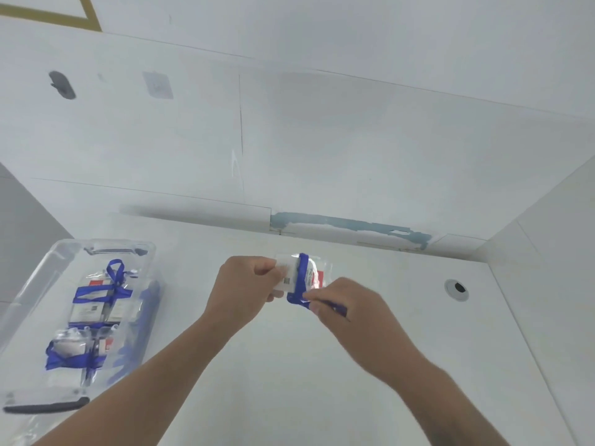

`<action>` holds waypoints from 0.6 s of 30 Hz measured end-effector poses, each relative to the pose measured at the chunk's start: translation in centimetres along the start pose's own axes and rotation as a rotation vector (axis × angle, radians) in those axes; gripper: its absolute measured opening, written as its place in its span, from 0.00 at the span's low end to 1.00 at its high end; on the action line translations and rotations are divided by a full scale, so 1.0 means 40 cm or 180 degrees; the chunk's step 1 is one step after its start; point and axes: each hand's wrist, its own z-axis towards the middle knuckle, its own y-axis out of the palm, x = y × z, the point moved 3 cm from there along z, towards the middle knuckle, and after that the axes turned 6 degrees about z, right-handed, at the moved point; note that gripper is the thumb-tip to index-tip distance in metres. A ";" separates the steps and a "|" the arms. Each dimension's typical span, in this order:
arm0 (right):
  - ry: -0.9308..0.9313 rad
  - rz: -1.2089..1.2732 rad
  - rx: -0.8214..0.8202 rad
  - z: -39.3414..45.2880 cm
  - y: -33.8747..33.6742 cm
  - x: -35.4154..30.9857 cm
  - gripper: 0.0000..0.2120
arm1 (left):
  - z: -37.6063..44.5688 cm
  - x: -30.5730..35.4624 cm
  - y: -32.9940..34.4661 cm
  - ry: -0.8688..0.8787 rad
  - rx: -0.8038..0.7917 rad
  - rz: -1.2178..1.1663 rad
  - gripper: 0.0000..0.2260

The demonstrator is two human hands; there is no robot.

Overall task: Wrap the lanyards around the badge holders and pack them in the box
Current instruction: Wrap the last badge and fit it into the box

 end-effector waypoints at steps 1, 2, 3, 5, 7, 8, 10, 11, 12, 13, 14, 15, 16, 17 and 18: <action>0.0055 0.0024 -0.0012 0.014 -0.022 -0.009 0.07 | -0.002 -0.007 -0.003 0.0046 -0.0134 0.0115 0.08; 0.0131 0.0094 -0.0044 0.031 -0.042 -0.015 0.07 | -0.005 -0.013 -0.007 0.0075 -0.0316 0.0182 0.07; 0.0194 0.0197 -0.0100 0.048 -0.062 -0.019 0.06 | -0.010 -0.016 -0.008 0.0097 -0.0536 0.0217 0.07; 0.0295 0.0475 -0.0281 0.083 -0.088 -0.025 0.05 | -0.019 -0.014 -0.011 0.0120 -0.0986 0.0233 0.06; 0.0402 0.0908 -0.0417 0.112 -0.091 -0.022 0.05 | -0.025 -0.013 -0.023 0.0064 -0.1380 0.0059 0.06; 0.0460 0.1195 -0.0426 0.124 -0.088 -0.017 0.05 | -0.027 -0.013 -0.032 0.0010 -0.1534 -0.0140 0.06; 0.0556 0.1953 -0.0439 0.137 -0.070 0.000 0.04 | -0.031 -0.014 -0.047 -0.0102 -0.1718 -0.0683 0.06; 0.0590 0.2372 -0.0456 0.143 -0.051 0.006 0.05 | -0.033 -0.016 -0.050 -0.0172 -0.1755 -0.0968 0.07; 0.0656 0.2777 -0.0452 0.141 -0.023 0.019 0.07 | -0.035 -0.021 -0.050 -0.0257 -0.1747 -0.1241 0.08; 0.0726 0.3191 -0.0447 0.135 0.004 0.029 0.06 | -0.037 -0.021 -0.046 -0.0355 -0.1683 -0.1503 0.09; 0.0793 0.3577 -0.0457 0.127 0.033 0.028 0.07 | -0.038 -0.027 -0.040 -0.0480 -0.1589 -0.1755 0.09; 0.0756 0.3901 -0.0429 0.121 0.066 0.032 0.16 | -0.038 -0.032 -0.034 -0.0589 -0.1461 -0.1955 0.09; 0.0610 0.4116 -0.0523 0.112 0.092 0.025 0.25 | -0.039 -0.037 -0.028 -0.0676 -0.1320 -0.2082 0.07; 0.0663 0.4290 -0.0449 0.105 0.117 0.026 0.26 | -0.041 -0.042 -0.022 -0.0755 -0.1183 -0.2144 0.07; 0.0886 0.4384 -0.0313 0.095 0.137 0.032 0.20 | -0.045 -0.050 -0.016 -0.0832 -0.1054 -0.2159 0.06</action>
